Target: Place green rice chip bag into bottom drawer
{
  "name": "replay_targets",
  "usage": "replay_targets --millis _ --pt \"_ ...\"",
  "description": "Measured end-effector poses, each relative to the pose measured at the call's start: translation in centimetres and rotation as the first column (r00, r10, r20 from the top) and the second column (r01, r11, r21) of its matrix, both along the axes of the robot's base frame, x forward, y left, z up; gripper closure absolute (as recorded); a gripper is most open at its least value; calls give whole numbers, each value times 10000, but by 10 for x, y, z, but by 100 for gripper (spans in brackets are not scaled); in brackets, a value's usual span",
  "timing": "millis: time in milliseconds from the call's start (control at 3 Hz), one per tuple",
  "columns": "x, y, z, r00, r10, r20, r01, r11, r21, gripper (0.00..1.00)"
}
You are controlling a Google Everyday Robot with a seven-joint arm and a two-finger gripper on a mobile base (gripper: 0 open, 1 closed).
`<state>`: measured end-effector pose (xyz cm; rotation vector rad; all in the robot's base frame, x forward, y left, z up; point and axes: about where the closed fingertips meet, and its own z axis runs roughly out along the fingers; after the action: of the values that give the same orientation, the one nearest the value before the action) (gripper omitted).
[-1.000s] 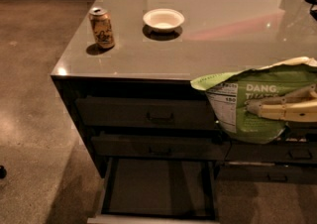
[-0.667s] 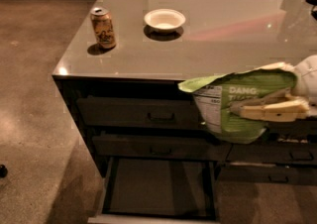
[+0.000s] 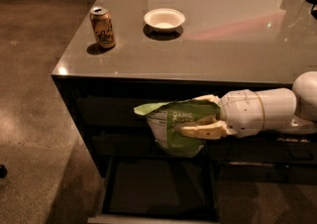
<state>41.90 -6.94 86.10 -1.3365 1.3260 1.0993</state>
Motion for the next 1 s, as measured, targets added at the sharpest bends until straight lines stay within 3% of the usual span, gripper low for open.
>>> replay_targets --millis 333,667,1000 --pt "0 0 0 10000 -14 1 14 10000 -1 100" --pt "11 3 -36 9993 -131 -358 154 9979 635 100" --pt "18 20 -118 9971 107 -754 8 9887 1501 100"
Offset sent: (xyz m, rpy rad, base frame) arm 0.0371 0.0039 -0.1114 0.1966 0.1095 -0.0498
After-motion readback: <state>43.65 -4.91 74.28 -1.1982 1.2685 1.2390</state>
